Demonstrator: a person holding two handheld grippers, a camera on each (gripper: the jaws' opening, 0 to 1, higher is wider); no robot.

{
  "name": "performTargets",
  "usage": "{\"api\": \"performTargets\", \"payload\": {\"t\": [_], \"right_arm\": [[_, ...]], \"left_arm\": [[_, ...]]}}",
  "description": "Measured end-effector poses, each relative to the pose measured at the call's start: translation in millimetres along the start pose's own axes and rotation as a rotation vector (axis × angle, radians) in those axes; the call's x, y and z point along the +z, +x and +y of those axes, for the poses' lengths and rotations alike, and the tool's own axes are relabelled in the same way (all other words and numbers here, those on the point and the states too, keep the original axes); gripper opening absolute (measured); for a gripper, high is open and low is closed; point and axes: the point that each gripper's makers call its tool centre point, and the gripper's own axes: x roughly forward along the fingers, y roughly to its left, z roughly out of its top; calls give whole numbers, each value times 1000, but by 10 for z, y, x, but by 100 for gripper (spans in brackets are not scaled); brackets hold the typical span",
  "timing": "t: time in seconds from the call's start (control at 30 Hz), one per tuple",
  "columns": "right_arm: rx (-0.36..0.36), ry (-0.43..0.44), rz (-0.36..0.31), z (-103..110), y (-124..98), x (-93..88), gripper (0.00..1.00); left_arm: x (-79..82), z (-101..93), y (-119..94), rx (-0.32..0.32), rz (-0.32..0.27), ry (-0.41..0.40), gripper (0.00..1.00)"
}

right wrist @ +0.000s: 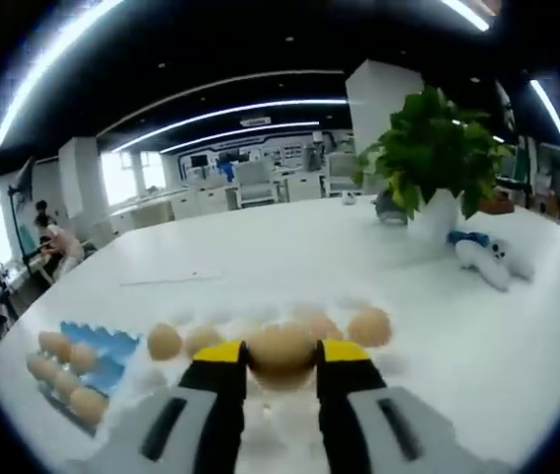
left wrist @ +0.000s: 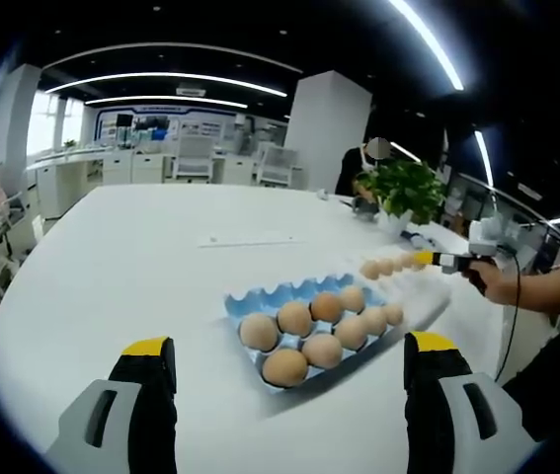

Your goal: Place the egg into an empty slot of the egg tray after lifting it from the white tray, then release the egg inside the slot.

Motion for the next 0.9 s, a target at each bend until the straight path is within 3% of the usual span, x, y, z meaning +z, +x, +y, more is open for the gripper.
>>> {"api": "performTargets", "payload": {"t": [0.3,0.9], "right_arm": [[131,-25,8,553,69,-8,27],[334,-78,81,1313,110,-251,27]], "left_arm": [[11,9,-11,2,-1,4,97],[20,-8,5,-3,-3,6,96]]}}
